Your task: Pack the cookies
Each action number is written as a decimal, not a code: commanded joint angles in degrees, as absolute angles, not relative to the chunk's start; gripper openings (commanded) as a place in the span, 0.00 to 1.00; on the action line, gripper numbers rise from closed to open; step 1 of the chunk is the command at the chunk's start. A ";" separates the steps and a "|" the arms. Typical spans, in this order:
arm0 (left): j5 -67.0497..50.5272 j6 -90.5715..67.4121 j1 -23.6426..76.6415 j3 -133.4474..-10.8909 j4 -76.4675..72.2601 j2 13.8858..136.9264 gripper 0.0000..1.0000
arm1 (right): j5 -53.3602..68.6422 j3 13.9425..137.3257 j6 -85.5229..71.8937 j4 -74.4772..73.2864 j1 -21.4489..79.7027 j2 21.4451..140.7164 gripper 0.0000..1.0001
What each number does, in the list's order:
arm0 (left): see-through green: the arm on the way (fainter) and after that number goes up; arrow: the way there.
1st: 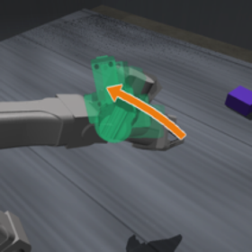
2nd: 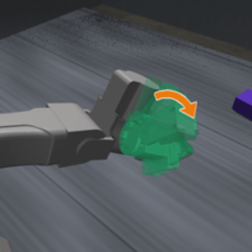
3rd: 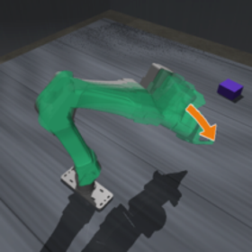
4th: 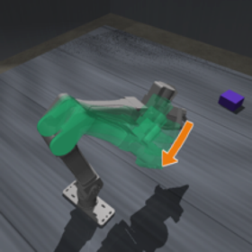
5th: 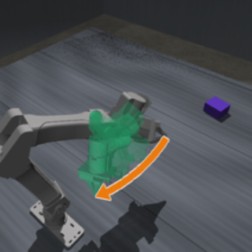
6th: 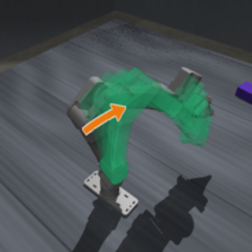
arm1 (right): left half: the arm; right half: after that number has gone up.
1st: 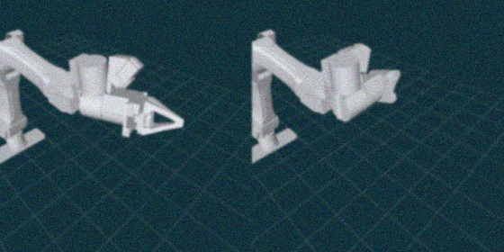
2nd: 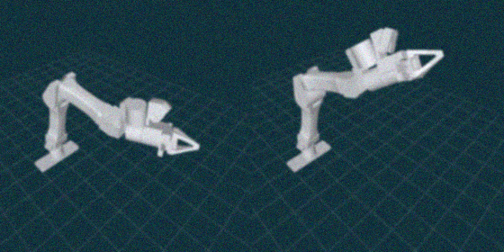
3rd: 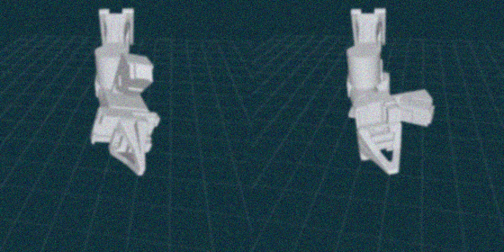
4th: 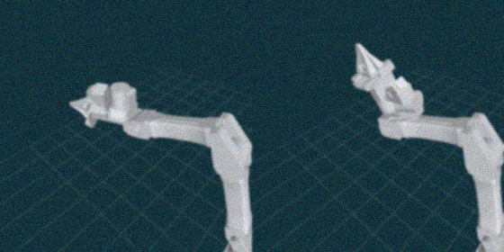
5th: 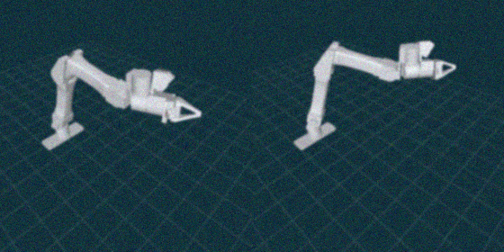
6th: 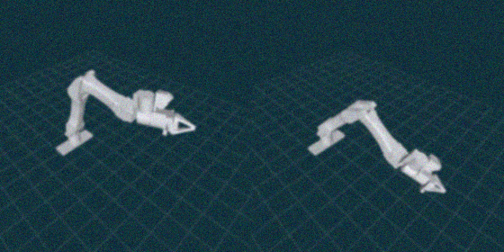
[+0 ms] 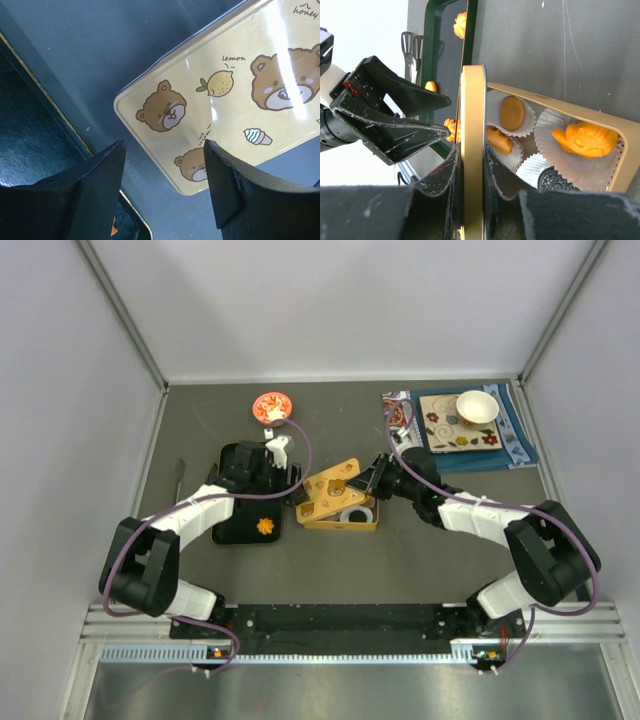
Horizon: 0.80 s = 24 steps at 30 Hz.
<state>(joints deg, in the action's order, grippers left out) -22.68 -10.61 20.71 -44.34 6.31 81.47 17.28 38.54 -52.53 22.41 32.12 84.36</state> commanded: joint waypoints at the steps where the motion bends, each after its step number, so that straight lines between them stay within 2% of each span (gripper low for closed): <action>1: -23.29 -10.90 20.48 -44.30 2.55 81.38 0.70 | 15.21 38.41 -51.59 24.17 32.70 81.56 0.12; 11: -25.05 -10.99 20.48 -45.70 2.20 84.46 0.70 | 14.50 38.41 -51.24 23.91 32.43 81.47 0.17; 17: -29.79 -12.04 20.48 -46.93 1.67 86.39 0.71 | 14.41 38.50 -50.63 23.82 32.43 81.56 0.24; 24: -33.84 -14.23 20.39 -47.81 1.32 87.98 0.73 | 14.24 38.32 -50.10 23.82 32.26 81.21 0.26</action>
